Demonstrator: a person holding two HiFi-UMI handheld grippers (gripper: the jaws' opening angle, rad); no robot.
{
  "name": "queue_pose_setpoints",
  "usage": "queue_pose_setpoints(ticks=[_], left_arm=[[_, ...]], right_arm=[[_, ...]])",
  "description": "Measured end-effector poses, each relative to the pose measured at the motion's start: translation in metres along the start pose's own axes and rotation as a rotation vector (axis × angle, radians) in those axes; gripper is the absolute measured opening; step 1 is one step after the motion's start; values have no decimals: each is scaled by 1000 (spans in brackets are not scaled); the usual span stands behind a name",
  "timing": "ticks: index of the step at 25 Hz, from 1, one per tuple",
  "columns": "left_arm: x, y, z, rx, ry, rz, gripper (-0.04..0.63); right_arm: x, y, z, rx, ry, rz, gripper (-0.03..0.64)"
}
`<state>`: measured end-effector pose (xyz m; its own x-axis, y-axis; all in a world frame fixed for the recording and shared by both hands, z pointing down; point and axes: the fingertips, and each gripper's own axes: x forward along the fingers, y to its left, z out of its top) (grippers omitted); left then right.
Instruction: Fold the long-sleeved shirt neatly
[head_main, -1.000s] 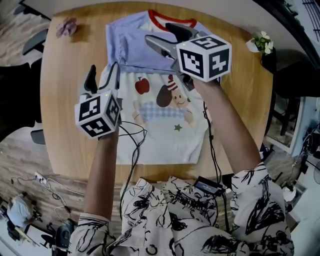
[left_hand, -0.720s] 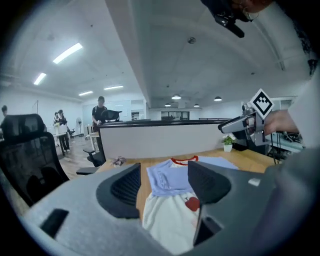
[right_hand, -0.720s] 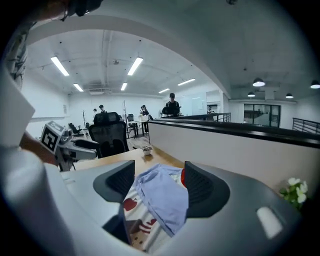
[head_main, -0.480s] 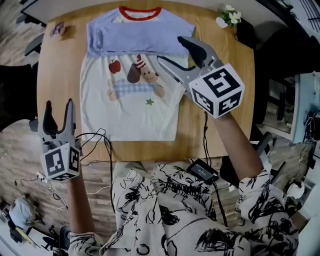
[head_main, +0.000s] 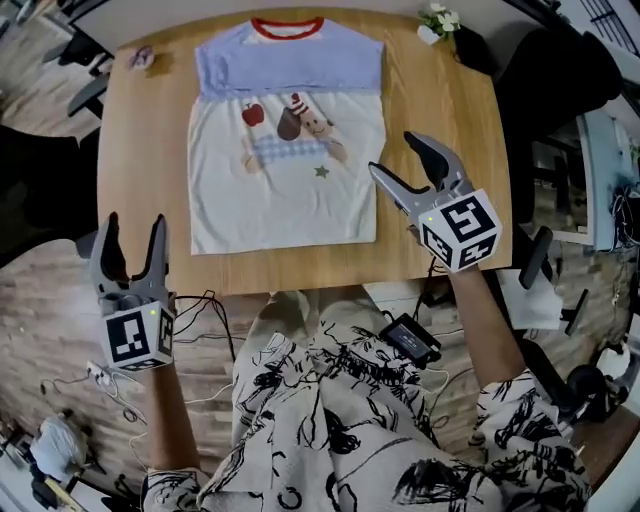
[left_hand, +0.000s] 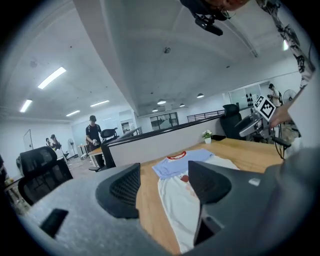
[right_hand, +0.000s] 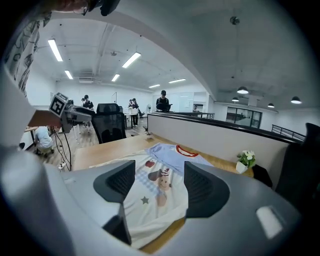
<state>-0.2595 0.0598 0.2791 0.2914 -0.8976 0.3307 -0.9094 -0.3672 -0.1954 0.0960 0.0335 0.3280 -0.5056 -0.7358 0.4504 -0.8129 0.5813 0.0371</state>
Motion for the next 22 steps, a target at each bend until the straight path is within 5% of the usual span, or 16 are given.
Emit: queue_pose_setpoints(ticks=[11,17,22], left_arm=[[-27,-30,-137,-61,192,-197,319],[-29,-57,-172,-99,246,-244,322],[-26,-72,-182,-101,268,-248,324]], right_arm=[[-3,81,-136,41,208,33,259],[17,115,-225,72,420,79,197],[28,115,-251,200,429,14,132]])
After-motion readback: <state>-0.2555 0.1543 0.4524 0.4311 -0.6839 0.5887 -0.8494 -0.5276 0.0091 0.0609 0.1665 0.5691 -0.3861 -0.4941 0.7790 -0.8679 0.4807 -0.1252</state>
